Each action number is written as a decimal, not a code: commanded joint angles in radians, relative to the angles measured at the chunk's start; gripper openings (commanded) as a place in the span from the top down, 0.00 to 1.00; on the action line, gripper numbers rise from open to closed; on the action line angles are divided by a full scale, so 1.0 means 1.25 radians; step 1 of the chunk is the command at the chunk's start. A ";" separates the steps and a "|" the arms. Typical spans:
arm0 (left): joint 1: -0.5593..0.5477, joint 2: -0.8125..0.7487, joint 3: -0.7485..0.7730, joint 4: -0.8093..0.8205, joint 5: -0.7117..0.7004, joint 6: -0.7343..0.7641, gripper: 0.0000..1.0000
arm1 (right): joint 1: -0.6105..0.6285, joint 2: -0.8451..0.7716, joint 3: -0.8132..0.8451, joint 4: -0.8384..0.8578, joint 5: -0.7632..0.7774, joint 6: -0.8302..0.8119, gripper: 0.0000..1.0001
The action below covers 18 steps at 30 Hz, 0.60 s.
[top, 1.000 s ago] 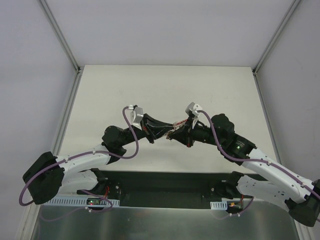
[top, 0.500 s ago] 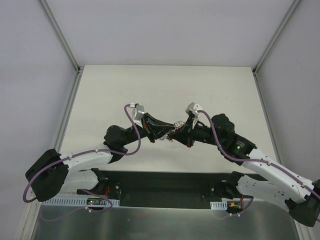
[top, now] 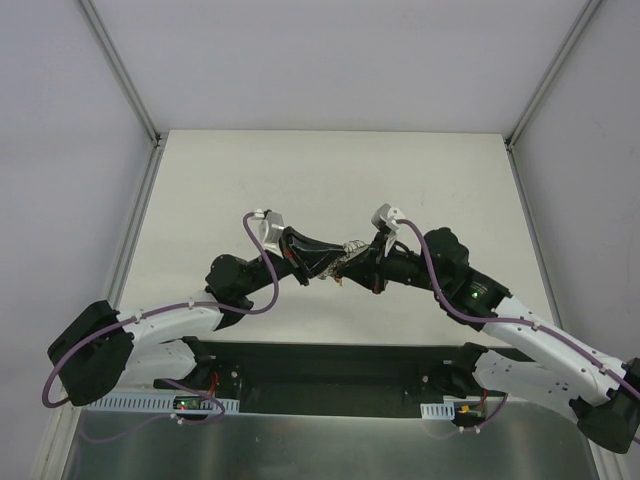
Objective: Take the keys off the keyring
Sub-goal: Adjust the key on the keyring.
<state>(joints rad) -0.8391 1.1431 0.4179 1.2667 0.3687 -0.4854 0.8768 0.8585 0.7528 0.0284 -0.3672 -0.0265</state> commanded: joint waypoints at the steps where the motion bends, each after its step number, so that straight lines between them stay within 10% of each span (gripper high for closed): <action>1: -0.011 -0.036 0.008 0.086 -0.085 0.054 1.00 | 0.003 0.008 -0.003 0.066 -0.052 0.018 0.99; 18: -0.012 -0.042 -0.003 -0.059 -0.041 0.127 1.00 | -0.031 0.070 0.127 -0.019 -0.132 0.154 0.99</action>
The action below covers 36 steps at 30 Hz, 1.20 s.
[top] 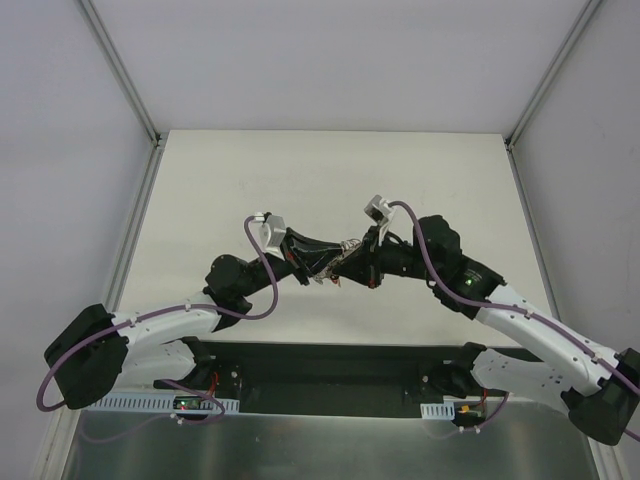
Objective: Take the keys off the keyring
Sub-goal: Adjust the key on the keyring.
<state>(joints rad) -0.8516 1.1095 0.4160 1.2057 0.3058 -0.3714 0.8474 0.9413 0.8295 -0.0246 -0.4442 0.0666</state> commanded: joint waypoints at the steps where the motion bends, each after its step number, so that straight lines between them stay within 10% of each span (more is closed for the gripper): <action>1: -0.002 -0.014 0.000 -0.011 0.029 0.033 1.00 | -0.014 0.013 0.075 0.023 -0.072 0.094 0.99; 21: 0.046 0.092 0.026 0.085 0.255 -0.157 1.00 | -0.159 0.034 0.143 0.152 -0.139 0.325 0.59; 36: 0.109 0.219 0.061 0.331 0.482 -0.502 1.00 | -0.212 -0.008 0.210 -0.262 -0.274 -0.206 0.37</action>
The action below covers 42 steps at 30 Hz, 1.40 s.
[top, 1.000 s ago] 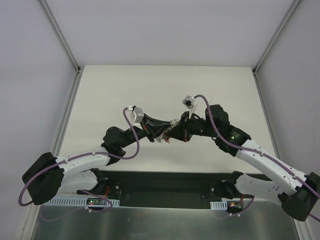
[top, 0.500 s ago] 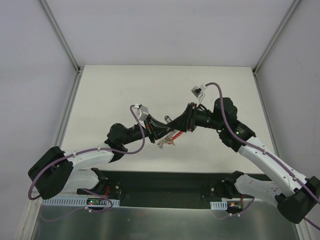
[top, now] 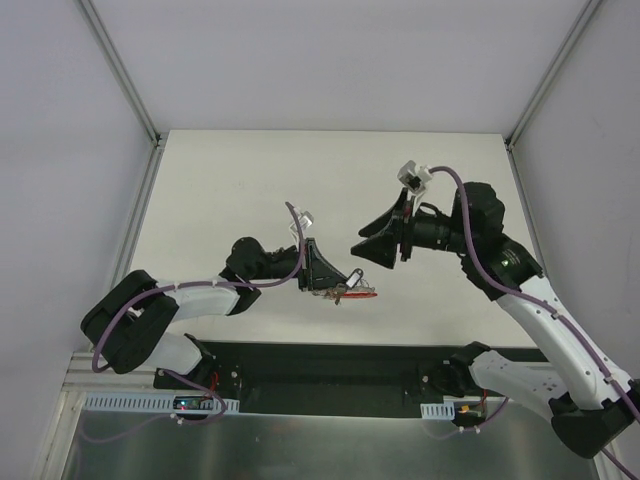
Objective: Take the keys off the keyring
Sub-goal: Adjust the key on the keyring.
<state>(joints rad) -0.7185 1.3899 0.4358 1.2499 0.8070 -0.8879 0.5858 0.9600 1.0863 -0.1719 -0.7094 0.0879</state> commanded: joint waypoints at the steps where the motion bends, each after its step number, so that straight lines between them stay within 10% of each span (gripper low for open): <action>1: 0.004 -0.004 0.050 0.295 0.089 -0.095 1.00 | -0.001 -0.026 0.004 -0.168 -0.071 -0.295 0.36; 11: 0.005 -0.016 0.064 0.247 0.124 -0.140 1.00 | 0.098 -0.075 -0.055 -0.250 -0.030 -0.503 0.32; 24: 0.018 -0.081 0.131 -0.031 0.145 -0.135 1.00 | 0.542 -0.336 -0.257 -0.047 0.629 -0.904 0.47; 32: 0.025 -0.200 0.168 -0.318 0.102 -0.036 1.00 | 0.792 -0.193 -0.205 -0.023 0.943 -1.176 0.51; 42: 0.056 -0.231 0.172 -0.377 0.110 -0.096 1.00 | 0.838 -0.112 -0.203 0.006 0.990 -1.300 0.51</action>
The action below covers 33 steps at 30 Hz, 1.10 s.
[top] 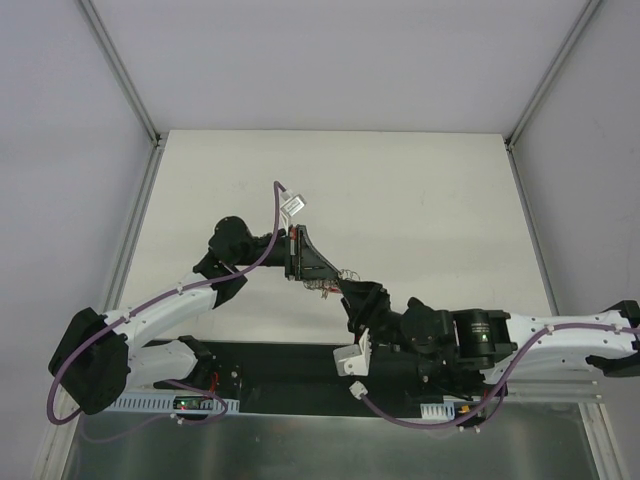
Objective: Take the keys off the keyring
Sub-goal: Adjust the key on the keyring.
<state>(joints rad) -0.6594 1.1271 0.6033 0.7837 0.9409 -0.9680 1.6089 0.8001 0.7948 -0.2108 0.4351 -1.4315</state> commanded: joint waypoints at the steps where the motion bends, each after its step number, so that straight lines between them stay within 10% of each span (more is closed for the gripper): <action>1: 0.010 -0.024 0.038 -0.005 0.000 -0.040 1.00 | 0.028 0.020 0.032 0.036 0.077 -0.088 0.51; 33: 0.016 -0.033 0.043 0.017 0.030 -0.177 1.00 | 0.030 0.115 -0.011 0.083 0.196 -0.168 0.60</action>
<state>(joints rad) -0.6521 1.1233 0.6224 0.7425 0.9440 -1.1530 1.6600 0.9382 0.7708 -0.1360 0.6224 -1.6581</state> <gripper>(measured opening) 0.006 0.400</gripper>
